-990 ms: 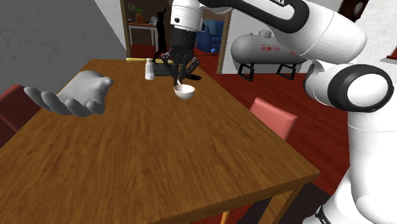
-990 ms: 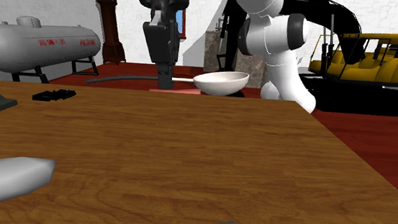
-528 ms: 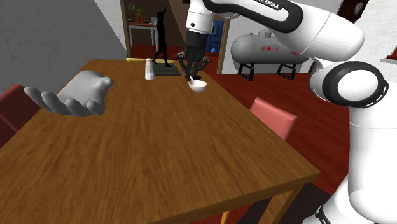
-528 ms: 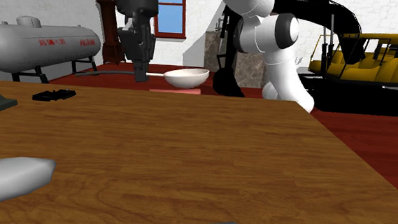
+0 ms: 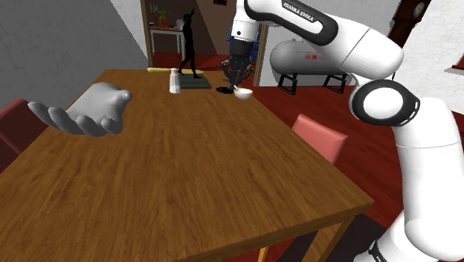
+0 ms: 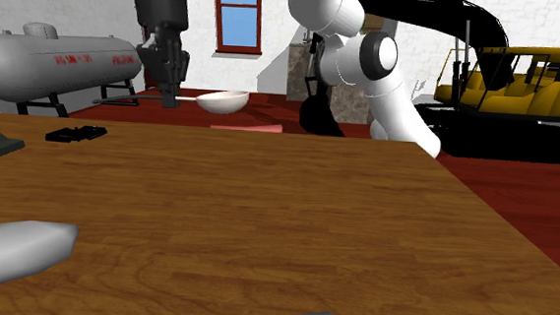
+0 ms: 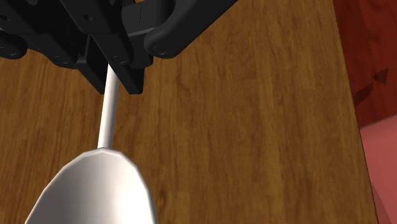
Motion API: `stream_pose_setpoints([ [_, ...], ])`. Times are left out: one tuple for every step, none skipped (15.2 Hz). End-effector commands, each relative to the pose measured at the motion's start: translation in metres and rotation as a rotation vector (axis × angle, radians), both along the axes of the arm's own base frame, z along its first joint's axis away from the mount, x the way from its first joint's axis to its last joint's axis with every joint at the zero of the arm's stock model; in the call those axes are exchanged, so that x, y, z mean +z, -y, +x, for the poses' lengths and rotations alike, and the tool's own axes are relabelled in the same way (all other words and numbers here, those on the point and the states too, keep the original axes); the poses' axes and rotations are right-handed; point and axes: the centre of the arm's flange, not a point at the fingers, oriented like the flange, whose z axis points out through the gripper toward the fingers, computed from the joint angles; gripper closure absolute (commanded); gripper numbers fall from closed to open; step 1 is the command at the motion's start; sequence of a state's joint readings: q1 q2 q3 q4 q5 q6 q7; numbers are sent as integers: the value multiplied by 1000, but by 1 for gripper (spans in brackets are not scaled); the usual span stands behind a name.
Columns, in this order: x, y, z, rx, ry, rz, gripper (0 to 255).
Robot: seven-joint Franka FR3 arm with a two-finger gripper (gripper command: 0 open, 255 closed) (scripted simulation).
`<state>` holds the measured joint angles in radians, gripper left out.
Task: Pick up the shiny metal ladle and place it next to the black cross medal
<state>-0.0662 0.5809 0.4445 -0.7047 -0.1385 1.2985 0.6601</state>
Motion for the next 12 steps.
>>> stream_pose_setpoints([
  [-1, 25, 10, 1, 0, 0, 255],
  [-6, 25, 10, 1, 0, 0, 255],
  [-11, 25, 10, 1, 0, 0, 255],
  [-16, 25, 10, 1, 0, 0, 255],
  [-22, 25, 10, 1, 0, 0, 255],
  [-27, 25, 10, 1, 0, 0, 255],
  [-32, 25, 10, 1, 0, 0, 255],
  [-38, 25, 10, 1, 0, 0, 255],
  [-43, 25, 10, 1, 0, 0, 255],
  [-48, 25, 10, 1, 0, 0, 255],
  [-53, 25, 10, 1, 0, 0, 255],
  [-59, 25, 10, 1, 0, 0, 255],
])
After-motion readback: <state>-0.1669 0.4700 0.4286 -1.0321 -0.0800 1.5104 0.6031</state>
